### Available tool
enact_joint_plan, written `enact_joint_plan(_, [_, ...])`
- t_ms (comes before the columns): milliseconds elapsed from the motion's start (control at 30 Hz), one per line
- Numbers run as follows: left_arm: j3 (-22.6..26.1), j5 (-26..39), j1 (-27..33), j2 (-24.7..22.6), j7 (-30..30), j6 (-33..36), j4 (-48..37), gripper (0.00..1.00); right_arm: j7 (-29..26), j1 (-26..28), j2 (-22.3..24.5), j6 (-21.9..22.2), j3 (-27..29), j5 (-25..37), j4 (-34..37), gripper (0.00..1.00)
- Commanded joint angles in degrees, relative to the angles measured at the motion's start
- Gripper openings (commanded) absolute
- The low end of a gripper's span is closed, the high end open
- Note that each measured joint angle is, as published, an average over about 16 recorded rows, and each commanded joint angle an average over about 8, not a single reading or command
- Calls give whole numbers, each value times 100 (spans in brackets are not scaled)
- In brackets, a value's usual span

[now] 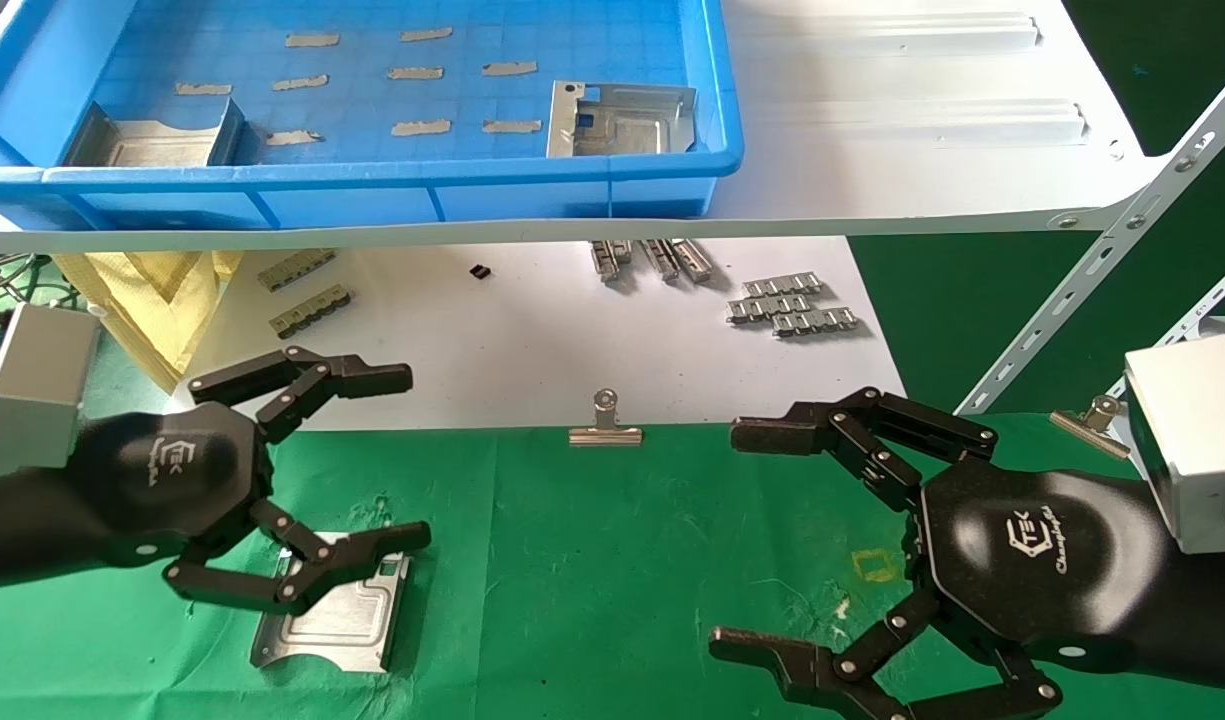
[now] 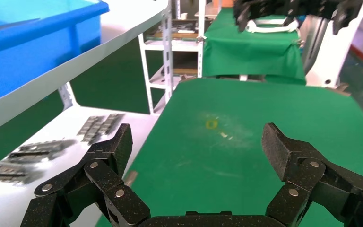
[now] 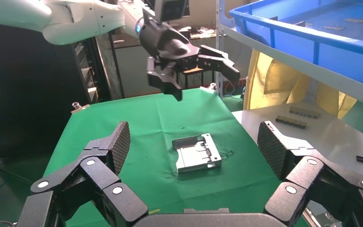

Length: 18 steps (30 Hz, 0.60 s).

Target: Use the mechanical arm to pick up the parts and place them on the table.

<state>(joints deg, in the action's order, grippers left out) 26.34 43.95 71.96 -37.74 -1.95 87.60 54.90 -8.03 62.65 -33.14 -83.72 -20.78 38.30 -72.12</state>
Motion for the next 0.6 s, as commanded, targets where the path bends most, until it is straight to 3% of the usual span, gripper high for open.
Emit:
enact_joint_plan(33, [-111,-23,-112,29,137,-21,201,100,0,0,0,0,0,0,0,100])
enact_joint_plan(600, [-1006,-205,-1014,265,1230,-183,1823,100,1,0,0,1,-1,-1,0,100])
